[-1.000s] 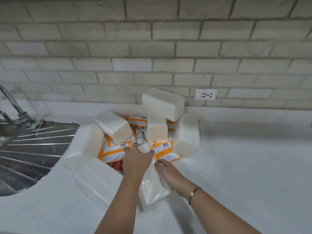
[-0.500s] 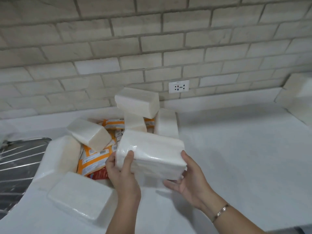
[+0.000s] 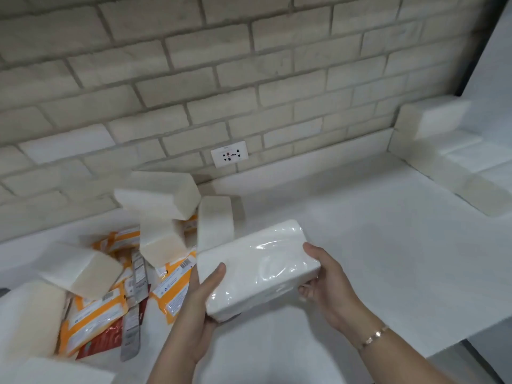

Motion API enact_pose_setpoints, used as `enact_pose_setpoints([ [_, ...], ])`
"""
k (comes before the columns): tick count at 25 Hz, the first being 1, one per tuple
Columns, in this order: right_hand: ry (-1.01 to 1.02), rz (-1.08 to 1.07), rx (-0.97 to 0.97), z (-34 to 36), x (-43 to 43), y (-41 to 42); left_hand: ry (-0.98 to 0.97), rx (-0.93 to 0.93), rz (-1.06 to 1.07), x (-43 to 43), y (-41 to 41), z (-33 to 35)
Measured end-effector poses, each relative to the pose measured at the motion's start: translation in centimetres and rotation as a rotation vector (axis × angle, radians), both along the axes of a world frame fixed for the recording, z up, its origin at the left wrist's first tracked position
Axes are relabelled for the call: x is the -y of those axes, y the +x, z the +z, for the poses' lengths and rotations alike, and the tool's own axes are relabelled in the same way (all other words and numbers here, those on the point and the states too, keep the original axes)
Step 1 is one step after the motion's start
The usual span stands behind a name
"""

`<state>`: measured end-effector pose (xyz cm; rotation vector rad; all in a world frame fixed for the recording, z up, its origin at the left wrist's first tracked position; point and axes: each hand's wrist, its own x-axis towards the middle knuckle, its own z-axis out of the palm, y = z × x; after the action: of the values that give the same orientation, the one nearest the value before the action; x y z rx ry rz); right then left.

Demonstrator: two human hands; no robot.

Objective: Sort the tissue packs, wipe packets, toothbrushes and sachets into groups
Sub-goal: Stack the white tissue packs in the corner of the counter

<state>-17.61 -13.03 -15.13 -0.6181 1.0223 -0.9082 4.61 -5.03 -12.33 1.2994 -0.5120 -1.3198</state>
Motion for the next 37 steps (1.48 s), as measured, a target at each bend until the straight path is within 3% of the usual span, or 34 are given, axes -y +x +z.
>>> enact_pose_setpoints([
  [4, 0.032, -0.046, -0.050, 0.8, 3.6, -4.6, 0.017, 0.056, 0.015, 4.6, -5.6, 1.2],
  [10, -0.164, -0.202, -0.133, 4.0, 9.7, -12.1, 0.020, -0.017, 0.023, 13.1, -14.5, 1.6],
  [13, -0.545, -0.370, -0.563, 3.0, 13.5, -17.3, 0.030, -0.033, 0.030, 18.4, -20.4, 1.1],
  [15, -0.799, -0.367, -0.869, 1.8, 15.9, -20.7, 0.039, -0.034, -0.014, 22.0, -24.0, 0.8],
  [19, -1.046, -0.338, -1.203, 1.5, 20.9, -27.6, 0.010, -0.049, -0.131, 29.6, -32.5, 1.7],
  [22, -1.028, -0.323, -1.300, 1.3, 24.8, -32.2, -0.030, -0.065, -0.202, 34.8, -38.5, 2.0],
  [28, -0.919, -0.239, -1.370, 1.2, 32.0, -39.8, 0.065, -0.039, -0.123, 43.4, -47.5, 0.8],
  [37, -0.717, -0.010, -1.426, 1.2, 40.1, -44.9, 0.114, 0.009, -0.201, 55.1, -53.0, -3.9],
])
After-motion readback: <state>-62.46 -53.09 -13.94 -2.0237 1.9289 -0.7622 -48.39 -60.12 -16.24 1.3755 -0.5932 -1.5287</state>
